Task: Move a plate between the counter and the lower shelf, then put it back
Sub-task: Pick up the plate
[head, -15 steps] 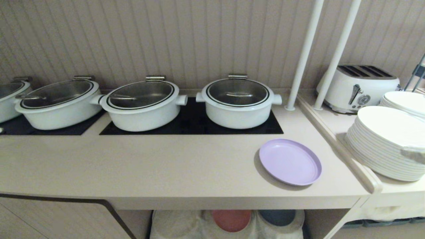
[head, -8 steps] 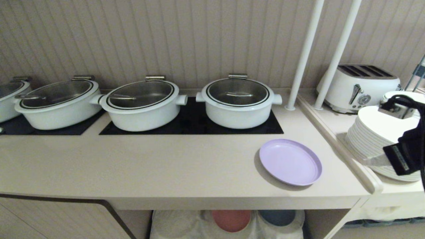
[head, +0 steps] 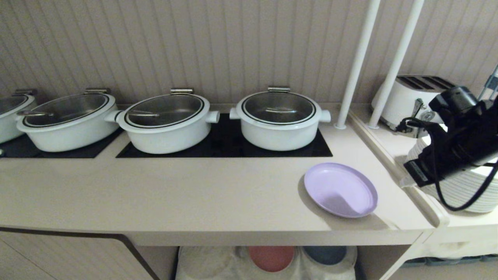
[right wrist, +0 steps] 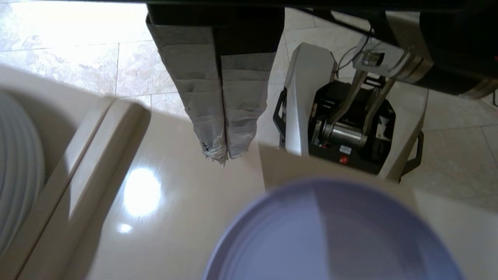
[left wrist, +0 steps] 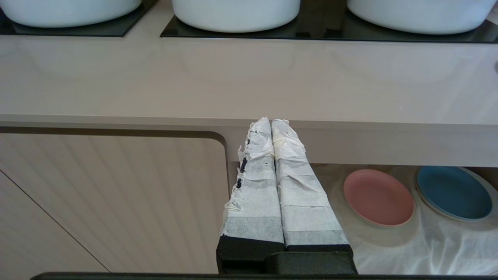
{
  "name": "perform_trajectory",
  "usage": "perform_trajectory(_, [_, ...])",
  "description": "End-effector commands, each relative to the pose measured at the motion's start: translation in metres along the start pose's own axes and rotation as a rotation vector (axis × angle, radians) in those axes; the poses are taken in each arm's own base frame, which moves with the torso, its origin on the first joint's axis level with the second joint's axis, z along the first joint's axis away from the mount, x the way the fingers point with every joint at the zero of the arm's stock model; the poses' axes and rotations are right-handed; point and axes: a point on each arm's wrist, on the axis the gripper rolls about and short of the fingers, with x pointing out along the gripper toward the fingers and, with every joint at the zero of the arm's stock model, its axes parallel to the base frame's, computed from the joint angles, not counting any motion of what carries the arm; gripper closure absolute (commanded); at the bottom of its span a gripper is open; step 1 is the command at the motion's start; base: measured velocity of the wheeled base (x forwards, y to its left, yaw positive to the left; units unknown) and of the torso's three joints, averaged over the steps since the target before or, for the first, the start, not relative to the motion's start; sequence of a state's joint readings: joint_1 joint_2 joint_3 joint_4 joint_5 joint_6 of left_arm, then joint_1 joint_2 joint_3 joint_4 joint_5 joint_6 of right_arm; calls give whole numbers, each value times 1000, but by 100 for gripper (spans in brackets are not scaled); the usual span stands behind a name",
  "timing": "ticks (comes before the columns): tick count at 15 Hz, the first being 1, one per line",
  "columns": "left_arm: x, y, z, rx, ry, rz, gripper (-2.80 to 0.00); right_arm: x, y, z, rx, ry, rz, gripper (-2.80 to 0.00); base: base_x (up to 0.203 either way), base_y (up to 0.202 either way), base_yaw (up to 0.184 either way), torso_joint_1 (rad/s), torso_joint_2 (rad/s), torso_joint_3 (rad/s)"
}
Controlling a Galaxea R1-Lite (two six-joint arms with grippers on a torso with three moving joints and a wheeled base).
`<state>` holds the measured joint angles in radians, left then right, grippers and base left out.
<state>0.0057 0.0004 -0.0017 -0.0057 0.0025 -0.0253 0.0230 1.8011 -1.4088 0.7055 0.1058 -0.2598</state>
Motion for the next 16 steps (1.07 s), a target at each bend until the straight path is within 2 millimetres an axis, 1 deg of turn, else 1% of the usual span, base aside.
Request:
perform_trajectory(1, [0,0,0,-1,1,1,0,27,-7,16,4,33,10,0,0,0,0,0,0,0])
perform_trajectory(4, [0,0,0,-1,1,1,0,37,-12,30,3,11,6,0,0,0,0,0,0,0])
perform_trajectory(8, [0,0,0,-1,1,1,0,40,-14,36,5,5,4,0,0,0,0,0,0,0])
perform_trajectory(9, [0,0,0,-1,1,1,0,39,-13,36,6,8,6,-226,0,0,0,0,0,0])
perform_trajectory(10, [0,0,0,-1,1,1,0,39,-13,37,4,7,6,-280,0,0,0,0,0,0])
perform_trajectory(16, [0,0,0,-1,1,1,0,40,-14,39,-7,-4,-2,-280,0,0,0,0,0,0])
